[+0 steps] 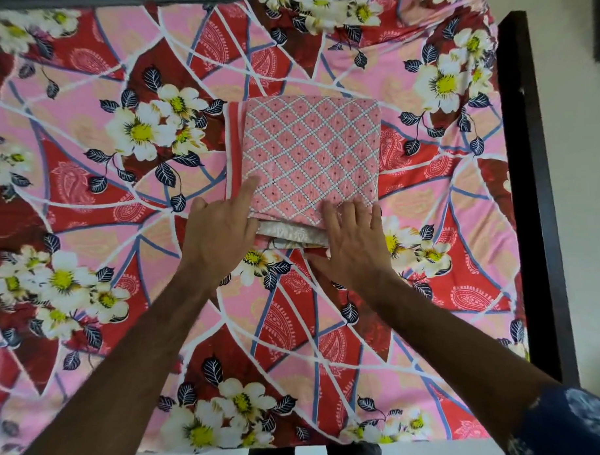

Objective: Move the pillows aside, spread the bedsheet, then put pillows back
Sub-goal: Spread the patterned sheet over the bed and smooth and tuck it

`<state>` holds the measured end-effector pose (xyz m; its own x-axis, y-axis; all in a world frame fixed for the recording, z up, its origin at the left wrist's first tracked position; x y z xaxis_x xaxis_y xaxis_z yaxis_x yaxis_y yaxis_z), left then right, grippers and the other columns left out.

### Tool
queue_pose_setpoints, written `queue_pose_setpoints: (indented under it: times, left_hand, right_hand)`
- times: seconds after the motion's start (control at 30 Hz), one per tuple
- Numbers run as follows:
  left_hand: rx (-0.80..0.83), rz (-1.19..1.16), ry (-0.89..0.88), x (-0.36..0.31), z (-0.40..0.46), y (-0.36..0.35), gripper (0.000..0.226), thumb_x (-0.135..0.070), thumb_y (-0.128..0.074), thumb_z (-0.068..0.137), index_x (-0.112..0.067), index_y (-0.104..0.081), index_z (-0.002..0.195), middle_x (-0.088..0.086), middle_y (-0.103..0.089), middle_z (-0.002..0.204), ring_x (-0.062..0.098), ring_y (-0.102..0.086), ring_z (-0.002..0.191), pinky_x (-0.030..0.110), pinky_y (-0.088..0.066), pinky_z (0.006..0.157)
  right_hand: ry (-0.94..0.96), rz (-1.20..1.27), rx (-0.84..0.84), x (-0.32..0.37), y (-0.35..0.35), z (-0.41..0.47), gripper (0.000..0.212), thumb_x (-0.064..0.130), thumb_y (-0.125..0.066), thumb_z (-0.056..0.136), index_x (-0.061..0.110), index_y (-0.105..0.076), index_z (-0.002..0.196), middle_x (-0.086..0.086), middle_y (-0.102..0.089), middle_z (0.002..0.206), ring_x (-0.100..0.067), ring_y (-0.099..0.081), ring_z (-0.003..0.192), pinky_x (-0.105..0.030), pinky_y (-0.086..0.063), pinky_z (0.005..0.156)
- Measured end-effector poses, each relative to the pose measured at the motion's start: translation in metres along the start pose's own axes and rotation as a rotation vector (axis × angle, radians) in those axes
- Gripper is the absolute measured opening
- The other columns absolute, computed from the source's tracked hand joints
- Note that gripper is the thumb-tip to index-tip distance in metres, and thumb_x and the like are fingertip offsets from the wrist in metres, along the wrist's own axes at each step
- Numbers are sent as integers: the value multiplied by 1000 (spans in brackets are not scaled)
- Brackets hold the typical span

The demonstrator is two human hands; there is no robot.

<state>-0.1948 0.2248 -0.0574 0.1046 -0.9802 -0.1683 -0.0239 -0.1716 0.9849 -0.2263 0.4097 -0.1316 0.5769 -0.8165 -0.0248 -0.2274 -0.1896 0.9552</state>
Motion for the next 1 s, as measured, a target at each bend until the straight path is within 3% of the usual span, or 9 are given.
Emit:
queue_pose_setpoints:
  times: [0.1, 0.2, 0.27, 0.37, 0.47, 0.67, 0.8, 0.87, 1.0]
  left_hand:
    - [-74, 132, -132, -16, 5, 29, 48, -25, -38, 95, -12, -57, 138, 6, -60, 62, 25, -52, 55, 37, -39, 68]
    - [-65, -333, 5, -15, 16, 56, 40, -18, -39, 98, -19, -69, 125, -1, -59, 58, 22, -50, 47, 28, -42, 52]
    - [4, -770, 203, 2, 20, 58, 40, -10, -41, 98, -25, -74, 115, 2, -66, 66, 33, -61, 53, 31, -51, 47]
    - [21, -1088, 305, 7, 20, 82, 49, -1, -43, 89, -32, -80, 97, -11, -75, 104, 45, -64, 89, 65, -57, 75]
    - [36, -1218, 323, -1, 7, 117, 51, 10, -44, 90, -28, -78, 93, -23, -74, 102, 13, -67, 99, 52, -57, 93]
    - [-104, -1355, 225, 7, -7, 214, 43, 10, -46, 94, -19, -74, 107, -6, -75, 111, 13, -69, 99, 28, -58, 86]
    - [-161, -1209, 0, -7, -16, 302, 54, 5, -62, 86, -42, -70, 111, -18, -71, 112, 10, -64, 100, 36, -53, 94]
    - [-225, -1062, -13, -17, -26, 346, 47, -3, -68, 84, -40, -67, 113, -16, -70, 110, 11, -65, 98, 38, -55, 93]
    - [-473, -1004, 18, -25, -57, 434, 23, -11, -73, 86, -28, -72, 101, -4, -76, 94, 14, -73, 89, 41, -61, 81]
  right_hand:
    - [-71, 32, -23, 3, 15, 5, 100, 81, -35, 85, 14, -15, 156, -26, -46, 138, -45, -45, 130, -69, -28, 110]
    - [-153, 185, -26, -5, 33, 8, 84, 63, -58, 86, 26, -23, 152, -18, -48, 132, -40, -50, 123, -67, -34, 108]
    - [-225, 370, -46, -22, 44, 4, 76, 47, -70, 84, 31, -31, 148, -15, -49, 133, -40, -52, 121, -62, -43, 103]
    - [-300, 678, -41, -48, 58, -8, 67, 21, -69, 88, 30, -42, 149, -9, -51, 144, -35, -55, 124, -51, -52, 96]
    - [-301, 878, -97, -55, 95, -22, 59, 5, -66, 88, 29, -55, 140, 0, -63, 139, -24, -61, 123, -37, -53, 96]
    - [-207, 1021, -305, -54, 233, -52, 60, -13, -47, 79, 14, -66, 128, 4, -67, 123, -15, -60, 115, -25, -48, 94]
    - [-111, 862, -416, -61, 342, -78, 43, 9, -52, 85, 10, -69, 125, -6, -71, 120, -20, -65, 112, -26, -47, 95]
    - [-74, 830, -452, -67, 392, -95, 41, 13, -53, 82, 8, -71, 118, 0, -72, 112, -12, -65, 106, -14, -45, 88]
    - [-86, 740, -490, -82, 468, -142, 16, 10, -63, 88, 7, -73, 101, -9, -75, 92, -18, -65, 87, -32, -47, 75]
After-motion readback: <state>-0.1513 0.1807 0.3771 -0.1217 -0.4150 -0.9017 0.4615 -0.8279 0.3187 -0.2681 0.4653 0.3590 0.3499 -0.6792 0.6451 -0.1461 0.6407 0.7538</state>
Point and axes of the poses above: each hand's wrist, its own z-axis towards the middle knuckle, its own y-axis out of the back of the hand, x = y × z, the point moved 10 cm from there along z, towards the middle knuckle
